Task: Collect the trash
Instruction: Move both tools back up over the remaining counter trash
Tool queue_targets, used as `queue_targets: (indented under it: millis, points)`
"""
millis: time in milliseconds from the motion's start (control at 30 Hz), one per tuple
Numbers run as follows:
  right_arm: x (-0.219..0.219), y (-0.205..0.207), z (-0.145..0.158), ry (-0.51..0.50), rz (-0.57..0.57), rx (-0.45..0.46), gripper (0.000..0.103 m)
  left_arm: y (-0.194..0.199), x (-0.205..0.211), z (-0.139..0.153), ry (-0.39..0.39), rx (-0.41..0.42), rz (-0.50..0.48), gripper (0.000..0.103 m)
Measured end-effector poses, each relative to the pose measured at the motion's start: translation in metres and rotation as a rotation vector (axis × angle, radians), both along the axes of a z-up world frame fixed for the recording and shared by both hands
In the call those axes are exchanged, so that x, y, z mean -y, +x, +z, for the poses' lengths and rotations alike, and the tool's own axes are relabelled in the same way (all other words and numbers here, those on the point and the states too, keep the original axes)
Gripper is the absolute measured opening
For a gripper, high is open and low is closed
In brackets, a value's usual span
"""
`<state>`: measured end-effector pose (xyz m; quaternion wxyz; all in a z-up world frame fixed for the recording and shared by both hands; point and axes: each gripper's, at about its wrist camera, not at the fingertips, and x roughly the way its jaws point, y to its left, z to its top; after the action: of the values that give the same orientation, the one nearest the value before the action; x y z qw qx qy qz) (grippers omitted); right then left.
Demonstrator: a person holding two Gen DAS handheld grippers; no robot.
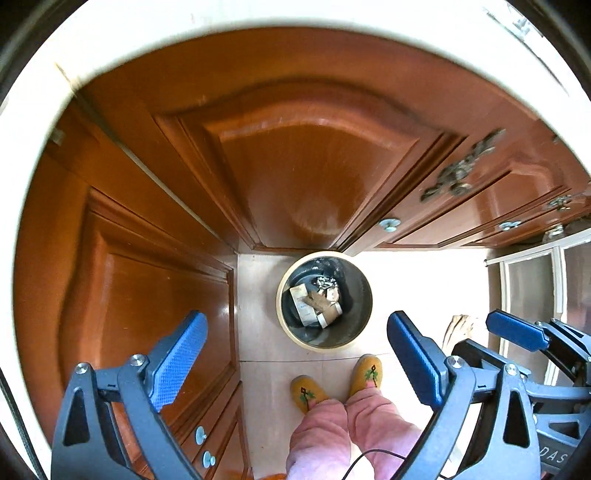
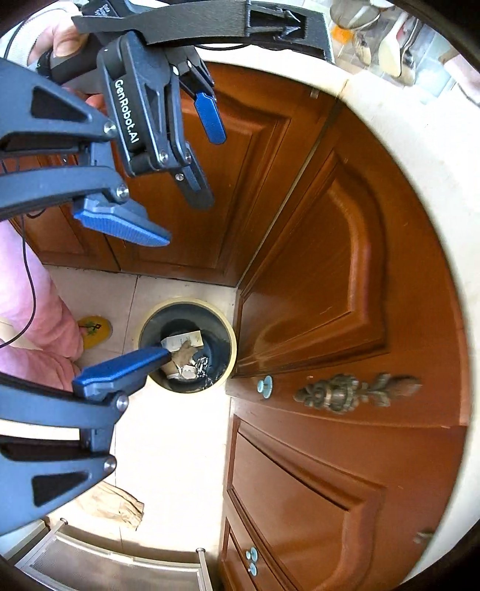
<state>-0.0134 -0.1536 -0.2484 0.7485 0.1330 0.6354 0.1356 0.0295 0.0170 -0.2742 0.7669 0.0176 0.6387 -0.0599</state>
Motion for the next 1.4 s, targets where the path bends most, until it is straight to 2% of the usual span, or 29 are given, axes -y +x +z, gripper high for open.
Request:
queue_targets:
  millis: [167,300,600,800,1067,1200,1400]
  points:
    - [0.003,-0.005,0.041,-0.008,0.005,0.032,0.057,-0.003,0.000,0.047,-0.030,0.039,-0.008,0.097]
    - [0.003,-0.009,0.083,-0.015,-0.001,0.080,0.057,-0.003,0.004,0.093,-0.058,0.100,-0.024,0.097]
    - [-0.001,-0.018,0.194,-0.031,-0.011,0.301,0.057,0.004,0.015,0.196,-0.080,0.298,-0.081,0.097]
    - [0.006,-0.007,0.240,-0.043,-0.008,0.430,0.057,0.022,0.009,0.247,-0.063,0.402,-0.021,0.097]
    - [0.037,0.058,0.266,-0.056,-0.027,0.519,0.057,0.070,0.004,0.271,-0.026,0.465,0.106,0.097]
    - [0.056,0.096,0.279,-0.050,-0.022,0.554,0.057,0.108,0.013,0.276,0.020,0.464,0.141,0.097]
    - [0.083,0.161,0.279,-0.066,-0.017,0.566,0.057,0.167,0.034,0.274,0.090,0.446,0.184,0.097]
